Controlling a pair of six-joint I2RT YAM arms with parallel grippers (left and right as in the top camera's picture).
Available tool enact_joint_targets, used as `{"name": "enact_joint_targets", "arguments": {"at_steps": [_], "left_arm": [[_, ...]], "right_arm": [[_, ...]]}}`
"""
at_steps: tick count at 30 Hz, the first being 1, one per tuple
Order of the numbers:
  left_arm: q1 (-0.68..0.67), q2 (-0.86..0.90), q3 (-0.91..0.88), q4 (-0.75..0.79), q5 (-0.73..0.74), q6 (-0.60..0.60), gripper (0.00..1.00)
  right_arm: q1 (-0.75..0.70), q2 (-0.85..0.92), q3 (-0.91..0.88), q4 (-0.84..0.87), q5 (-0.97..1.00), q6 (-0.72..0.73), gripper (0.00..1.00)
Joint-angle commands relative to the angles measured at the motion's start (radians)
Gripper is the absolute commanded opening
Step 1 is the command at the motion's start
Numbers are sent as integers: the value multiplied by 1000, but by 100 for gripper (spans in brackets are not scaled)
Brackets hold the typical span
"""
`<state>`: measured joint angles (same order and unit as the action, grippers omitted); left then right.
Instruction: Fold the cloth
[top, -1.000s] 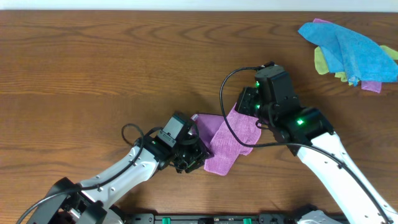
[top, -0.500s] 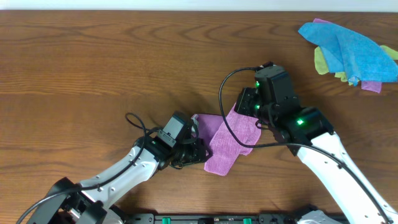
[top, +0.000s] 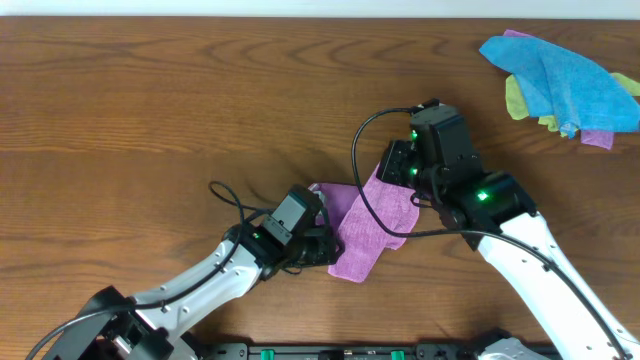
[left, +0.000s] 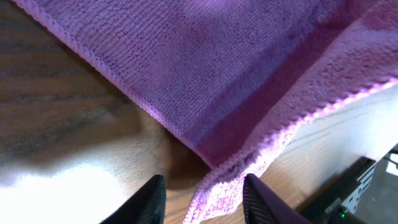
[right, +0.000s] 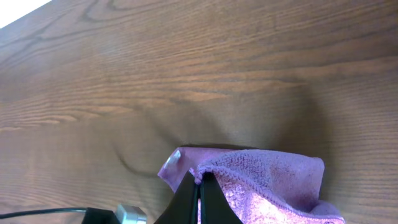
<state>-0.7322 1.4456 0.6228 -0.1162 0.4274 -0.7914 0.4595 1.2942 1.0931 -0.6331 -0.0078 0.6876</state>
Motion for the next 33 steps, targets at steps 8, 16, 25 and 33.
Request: {"name": "enact_joint_targets", "arguments": {"at_steps": [8, 16, 25, 33], "left_arm": [[-8, 6, -6, 0, -63, -43, 7], [-30, 6, -6, 1, -57, -55, 6], [-93, 6, -6, -4, -66, -55, 36], [-93, 6, -6, -8, -94, -54, 6]], "right_arm": [[0, 0, 13, 6, 0, -11, 1], [0, 0, 13, 6, 0, -7, 1], [0, 0, 13, 6, -1, -4, 1], [0, 0, 13, 6, -1, -4, 1]]}}
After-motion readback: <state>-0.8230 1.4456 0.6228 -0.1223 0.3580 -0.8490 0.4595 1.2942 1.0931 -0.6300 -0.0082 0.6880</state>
